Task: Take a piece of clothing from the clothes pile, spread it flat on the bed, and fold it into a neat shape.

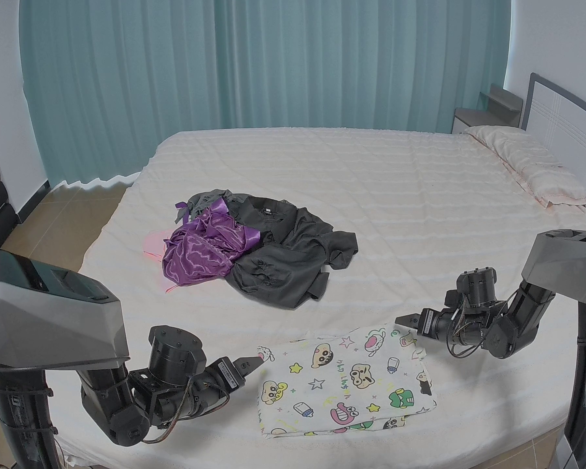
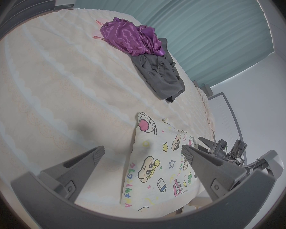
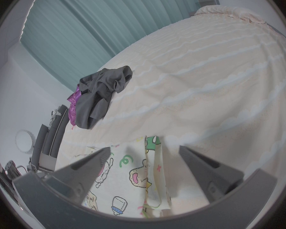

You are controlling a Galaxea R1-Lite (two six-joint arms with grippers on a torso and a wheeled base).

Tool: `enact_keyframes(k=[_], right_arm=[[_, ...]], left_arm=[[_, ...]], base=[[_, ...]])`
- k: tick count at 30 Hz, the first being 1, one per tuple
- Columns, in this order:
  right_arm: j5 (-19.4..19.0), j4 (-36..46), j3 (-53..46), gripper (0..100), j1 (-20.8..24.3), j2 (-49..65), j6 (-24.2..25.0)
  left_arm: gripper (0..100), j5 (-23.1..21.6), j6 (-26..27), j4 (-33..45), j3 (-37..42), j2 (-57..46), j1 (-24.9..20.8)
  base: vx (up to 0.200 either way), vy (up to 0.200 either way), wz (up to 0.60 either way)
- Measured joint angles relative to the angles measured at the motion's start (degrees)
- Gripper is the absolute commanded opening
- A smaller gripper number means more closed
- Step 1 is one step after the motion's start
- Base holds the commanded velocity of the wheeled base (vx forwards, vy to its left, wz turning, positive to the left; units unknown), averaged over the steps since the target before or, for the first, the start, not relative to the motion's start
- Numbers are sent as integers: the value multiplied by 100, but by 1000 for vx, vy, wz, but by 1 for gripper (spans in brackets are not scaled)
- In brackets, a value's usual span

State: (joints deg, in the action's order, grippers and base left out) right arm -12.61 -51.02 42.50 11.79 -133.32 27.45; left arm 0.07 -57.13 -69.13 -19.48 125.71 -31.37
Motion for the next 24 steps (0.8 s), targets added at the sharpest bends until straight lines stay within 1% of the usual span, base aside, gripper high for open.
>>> enact_keyframes(k=[6,12,19,24], right_arm=[[0,-117,-146,100,-154,317,284],[10,-443,-389,100,-366,722,567],[27,-870,-819,100,-501,1320,736],[38,-945,-1213,100,-523,1926,746]], left_arm=[[100,126,17,0,27,-167,0],[100,606,135,-6,20,-600,0],[100,1207,657,-6,11,-1257,4],[100,1705,1191,0,68,-1752,41]], base=[[0,0,0],[0,0,0],[0,0,0],[0,0,0]])
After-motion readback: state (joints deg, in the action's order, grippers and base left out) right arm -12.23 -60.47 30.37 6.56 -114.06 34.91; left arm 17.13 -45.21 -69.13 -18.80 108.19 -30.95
